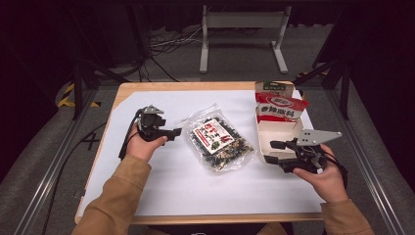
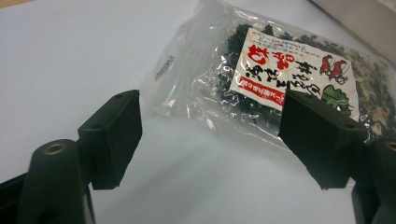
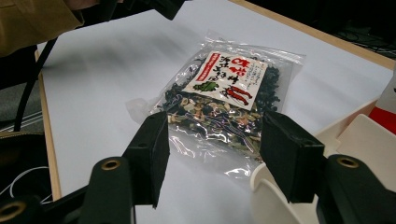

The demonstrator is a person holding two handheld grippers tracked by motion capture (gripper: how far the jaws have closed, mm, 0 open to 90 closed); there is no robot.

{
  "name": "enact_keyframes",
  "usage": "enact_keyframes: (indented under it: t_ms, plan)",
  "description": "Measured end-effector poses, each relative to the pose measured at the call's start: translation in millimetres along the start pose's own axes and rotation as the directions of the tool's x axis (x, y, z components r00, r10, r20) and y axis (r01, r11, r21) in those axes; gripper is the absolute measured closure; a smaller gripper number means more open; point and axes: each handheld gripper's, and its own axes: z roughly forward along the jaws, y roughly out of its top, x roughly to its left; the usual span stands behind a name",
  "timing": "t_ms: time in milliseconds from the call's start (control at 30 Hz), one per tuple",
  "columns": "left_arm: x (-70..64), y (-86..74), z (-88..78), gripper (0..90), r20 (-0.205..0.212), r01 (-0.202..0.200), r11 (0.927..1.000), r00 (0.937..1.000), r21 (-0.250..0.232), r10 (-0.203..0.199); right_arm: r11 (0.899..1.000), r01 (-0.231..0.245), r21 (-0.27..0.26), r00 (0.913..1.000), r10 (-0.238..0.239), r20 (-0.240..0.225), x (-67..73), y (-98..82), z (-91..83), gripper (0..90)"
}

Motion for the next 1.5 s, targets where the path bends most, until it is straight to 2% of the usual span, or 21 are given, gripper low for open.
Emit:
enact_keyframes:
  t_ms: [100, 233, 267, 300, 400, 533, 600, 633, 767, 933, 1167, 1300, 1433, 1500]
  plan:
    - [0.6, 5.1, 5.0, 21.2, -0.002, 0.001, 0.9999, 1.0, -0.013, -0.001, 1.0, -0.002, 0.001, 1.0, 0.002, 0.001, 1.2, -0.9, -0.2, 41.8]
    - [6.6, 6.2, 12.7, 21.4, 0.018, 0.047, 0.9983, 0.9987, -0.035, -0.047, 1.0, -0.005, 0.001, 1.0, 0.005, 0.002, 2.4, -2.2, -1.0, 41.0]
    - [6.6, 6.2, 12.7, 21.4, 0.018, 0.047, 0.9983, 0.9987, -0.035, -0.047, 1.0, -0.008, -0.001, 1.0, 0.008, 0.004, 2.2, -2.7, -1.9, 40.7]
    - [10.6, 5.8, 16.8, 21.3, 0.02, 0.068, 0.9969, 0.9975, -0.039, -0.067, 1.0, -0.012, -0.005, 0.9999, 0.012, 0.005, 1.9, -3.0, -2.7, 40.5]
    - [13.7, 5.4, 21.3, 21.2, 0.025, 0.087, 0.995, 0.996, -0.048, -0.086, 1.0, -0.017, -0.008, 0.9998, 0.018, 0.008, 1.4, -3.8, -4.1, 40.3]
    - [16.0, 5.4, 30.0, 21.3, 0.033, 0.1, 0.9933, 0.9946, -0.058, -0.099, 1.0, -0.021, -0.001, 0.9997, 0.021, 0.013, 2.7, -6.4, -5.1, 40.0]
    - [15.2, 5.1, 34.6, 22.5, 0.023, 0.097, 0.9936, 0.9951, -0.059, -0.096, 1.0, -0.022, -0.001, 0.9996, 0.022, 0.017, 3.4, -7.4, -6.4, 39.6]
    - [15.6, 4.8, 37.5, 22.9, 0.012, 0.082, 0.9953, 0.9966, -0.051, -0.081, 1.0, -0.023, -0.001, 0.9995, 0.023, 0.02, 3.4, -7.8, -7.2, 39.2]
    - [18.2, 3.5, 42.5, 23.4, 0.001, 0.085, 0.9955, 0.9964, -0.043, -0.085, 1.0, -0.029, -0.009, 0.9992, 0.03, 0.028, 2.6, -9.5, -10.5, 38.9]
    - [17.9, 2.7, 49.0, 23.8, 0.008, 0.105, 0.9931, 0.9944, -0.051, -0.105, 0.999, -0.034, -0.006, 0.999, 0.034, 0.03, 1.5, -10.9, -10.3, 38.5]
    - [19.0, -1.6, 66.8, 23.7, 0.018, 0.148, 0.9886, 0.9889, -0.026, -0.147, 0.999, -0.035, -0.013, 0.9989, 0.035, 0.03, 0.1, -10.5, -9.5, 37.4]
    - [18.0, -2.3, 72.6, 27.3, 0.028, 0.155, 0.9875, 0.9876, -0.028, -0.154, 0.999, -0.035, -0.006, 0.9989, 0.035, 0.031, -0.9, -11.7, -7.8, 37.2]
    - [17.5, -4.8, 80.2, 27.8, 0.026, 0.175, 0.9845, 0.9842, -0.007, -0.175, 0.999, -0.035, 0.0, 0.9988, 0.035, 0.035, -0.8, -12.0, -7.3, 37.1]
    - [17.4, -5.9, 83.2, 28.2, 0.026, 0.173, 0.9849, 0.9846, 0.005, -0.173, 0.999, -0.036, 0.0, 0.9988, 0.036, 0.033, -0.6, -12.1, -7.1, 36.9]
